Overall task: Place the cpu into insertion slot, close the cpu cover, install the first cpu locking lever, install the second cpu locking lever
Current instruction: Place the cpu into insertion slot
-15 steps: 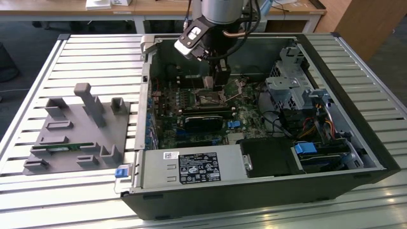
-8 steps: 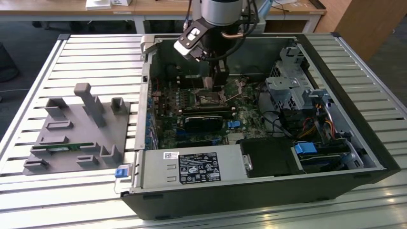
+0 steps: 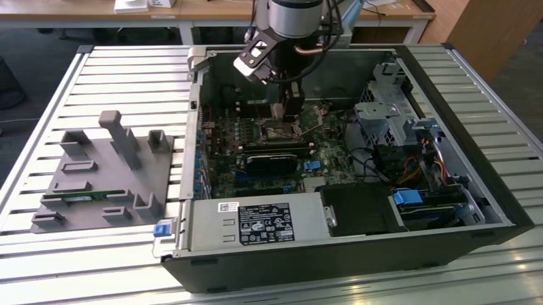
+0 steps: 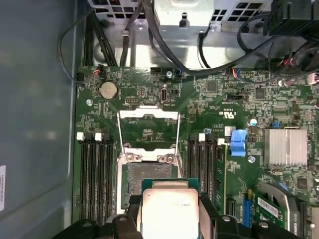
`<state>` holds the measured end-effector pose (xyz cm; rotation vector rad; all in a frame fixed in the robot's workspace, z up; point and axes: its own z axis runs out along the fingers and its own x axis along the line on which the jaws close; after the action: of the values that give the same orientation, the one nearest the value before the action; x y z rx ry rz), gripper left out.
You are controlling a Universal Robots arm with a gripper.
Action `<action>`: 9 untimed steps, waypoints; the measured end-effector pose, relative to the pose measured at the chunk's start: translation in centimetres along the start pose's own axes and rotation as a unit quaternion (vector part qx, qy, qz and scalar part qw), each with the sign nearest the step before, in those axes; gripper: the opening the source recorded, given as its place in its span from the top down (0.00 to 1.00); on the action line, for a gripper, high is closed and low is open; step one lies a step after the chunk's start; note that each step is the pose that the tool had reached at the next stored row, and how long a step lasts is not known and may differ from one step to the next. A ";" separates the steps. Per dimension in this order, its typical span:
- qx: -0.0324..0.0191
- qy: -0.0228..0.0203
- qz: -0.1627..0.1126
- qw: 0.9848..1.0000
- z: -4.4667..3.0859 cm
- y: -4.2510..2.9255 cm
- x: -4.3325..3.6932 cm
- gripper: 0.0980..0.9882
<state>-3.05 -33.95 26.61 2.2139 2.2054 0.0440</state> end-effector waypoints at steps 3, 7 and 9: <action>0.000 0.000 0.000 1.000 0.43 -0.01 0.04 0.50; -0.001 0.000 0.000 1.000 0.64 -0.02 0.04 0.50; -0.001 0.000 0.000 1.000 0.77 -0.02 0.04 0.50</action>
<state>-3.04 -33.90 25.84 2.2124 2.2042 0.0456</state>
